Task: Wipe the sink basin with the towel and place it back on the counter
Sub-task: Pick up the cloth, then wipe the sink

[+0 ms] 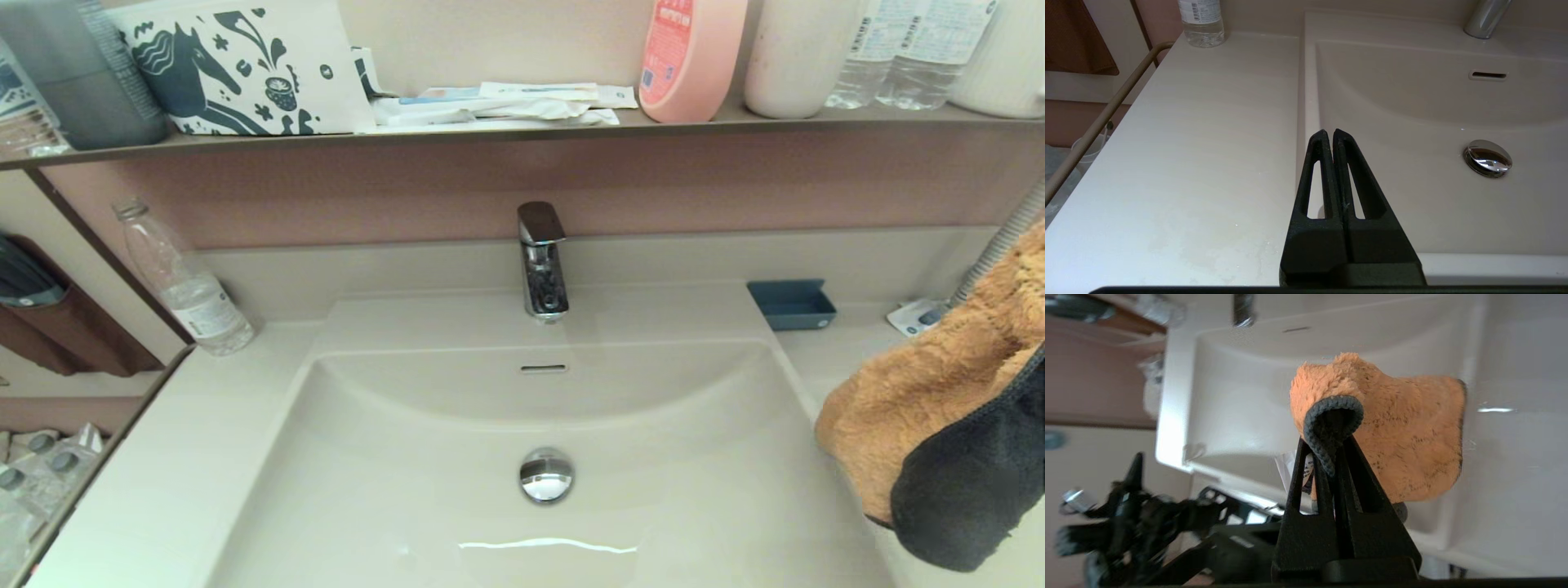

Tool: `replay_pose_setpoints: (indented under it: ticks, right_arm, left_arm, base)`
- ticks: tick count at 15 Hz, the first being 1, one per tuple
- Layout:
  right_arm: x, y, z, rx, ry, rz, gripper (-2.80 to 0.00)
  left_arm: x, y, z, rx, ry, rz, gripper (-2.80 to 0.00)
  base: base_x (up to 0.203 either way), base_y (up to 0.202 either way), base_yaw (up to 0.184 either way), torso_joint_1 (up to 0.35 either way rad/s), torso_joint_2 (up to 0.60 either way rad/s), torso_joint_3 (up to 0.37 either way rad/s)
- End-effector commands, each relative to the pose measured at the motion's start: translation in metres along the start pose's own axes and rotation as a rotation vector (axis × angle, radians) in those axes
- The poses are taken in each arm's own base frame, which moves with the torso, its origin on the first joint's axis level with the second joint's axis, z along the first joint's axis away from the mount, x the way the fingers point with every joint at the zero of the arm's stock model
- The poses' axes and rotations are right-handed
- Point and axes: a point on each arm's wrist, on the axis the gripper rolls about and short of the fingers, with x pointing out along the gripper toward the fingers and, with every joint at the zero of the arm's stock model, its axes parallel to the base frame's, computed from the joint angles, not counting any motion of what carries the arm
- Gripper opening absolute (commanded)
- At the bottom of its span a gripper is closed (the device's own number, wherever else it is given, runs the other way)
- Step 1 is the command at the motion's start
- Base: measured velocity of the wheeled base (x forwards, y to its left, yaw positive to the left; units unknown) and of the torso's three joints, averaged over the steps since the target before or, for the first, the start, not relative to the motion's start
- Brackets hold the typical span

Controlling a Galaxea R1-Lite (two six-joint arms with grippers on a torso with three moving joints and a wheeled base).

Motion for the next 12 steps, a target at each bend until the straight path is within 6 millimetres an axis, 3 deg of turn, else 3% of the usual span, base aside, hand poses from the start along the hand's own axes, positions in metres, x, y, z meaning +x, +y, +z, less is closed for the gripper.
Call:
replay_pose_setpoints:
  ticks: [1, 3, 7, 12]
  right_arm:
    - [0.015, 0.006, -0.003, 0.004, 0.067, 0.018, -2.8]
    - [0.046, 0.007, -0.015, 0.008, 0.108, -0.048, -2.8]
    - [0.136, 0.009, -0.06, -0.022, 0.192, -0.182, -2.8]
    - [0.198, -0.006, -0.096, -0.067, 0.363, -0.434, -2.8]
  left_arm:
    - [0.0, 0.0, 0.0, -0.001, 0.001, 0.001, -2.8]
    - [0.0, 0.0, 0.0, -0.001, 0.0, 0.001, -2.8]
    - [0.0, 0.0, 0.0, -0.001, 0.0, 0.001, -2.8]
    - [0.0, 0.0, 0.0, -0.001, 0.001, 0.001, -2.8]
  base:
    - [0.0, 0.0, 0.0, 0.0, 0.0, 0.0]
    - [0.0, 0.0, 0.0, 0.0, 0.0, 0.0]
    - [0.0, 0.0, 0.0, 0.0, 0.0, 0.0]
    - [0.0, 0.0, 0.0, 0.0, 0.0, 0.0]
